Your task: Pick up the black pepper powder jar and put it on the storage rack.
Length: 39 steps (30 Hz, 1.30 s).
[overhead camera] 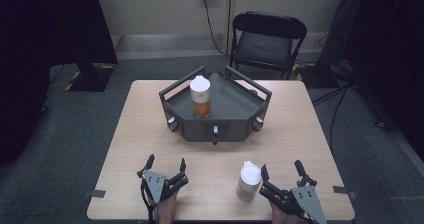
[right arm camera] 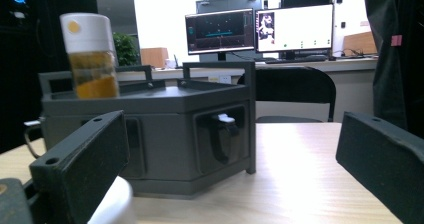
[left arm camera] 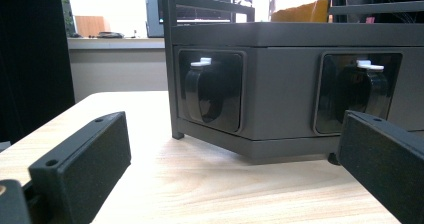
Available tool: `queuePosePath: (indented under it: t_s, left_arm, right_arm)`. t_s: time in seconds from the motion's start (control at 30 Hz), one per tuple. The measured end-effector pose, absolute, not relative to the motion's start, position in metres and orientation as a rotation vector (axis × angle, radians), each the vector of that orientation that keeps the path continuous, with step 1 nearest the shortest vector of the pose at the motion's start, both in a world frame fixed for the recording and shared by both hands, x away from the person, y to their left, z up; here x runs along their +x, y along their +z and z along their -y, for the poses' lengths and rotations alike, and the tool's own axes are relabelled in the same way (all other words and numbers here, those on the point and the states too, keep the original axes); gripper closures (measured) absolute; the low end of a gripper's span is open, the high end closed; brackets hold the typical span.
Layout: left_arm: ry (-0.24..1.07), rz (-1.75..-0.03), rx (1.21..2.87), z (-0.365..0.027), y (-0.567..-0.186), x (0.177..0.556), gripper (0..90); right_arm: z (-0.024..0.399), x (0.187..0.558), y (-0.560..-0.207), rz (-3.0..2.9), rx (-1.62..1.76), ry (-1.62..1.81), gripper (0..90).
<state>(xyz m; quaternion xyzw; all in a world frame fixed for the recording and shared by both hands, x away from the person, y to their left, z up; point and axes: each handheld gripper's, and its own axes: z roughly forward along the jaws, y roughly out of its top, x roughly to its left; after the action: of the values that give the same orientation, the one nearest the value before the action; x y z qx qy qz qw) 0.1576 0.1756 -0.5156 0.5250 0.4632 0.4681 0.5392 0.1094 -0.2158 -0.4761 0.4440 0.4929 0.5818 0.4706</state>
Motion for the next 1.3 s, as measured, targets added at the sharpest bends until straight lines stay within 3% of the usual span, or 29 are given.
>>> queuePosePath:
  t_s: [0.87,1.3]
  left_arm:
    - [1.113,-1.101,1.249,-0.176,-0.516,0.158,0.8]
    - [1.112,-1.101,1.249,-0.176,-0.516,0.158,0.9]
  right_arm:
    - [0.196,0.103,-0.479,-1.351,1.024,1.499,0.7]
    - [0.194,0.107,-0.486,-1.431,1.027,1.468,9.6]
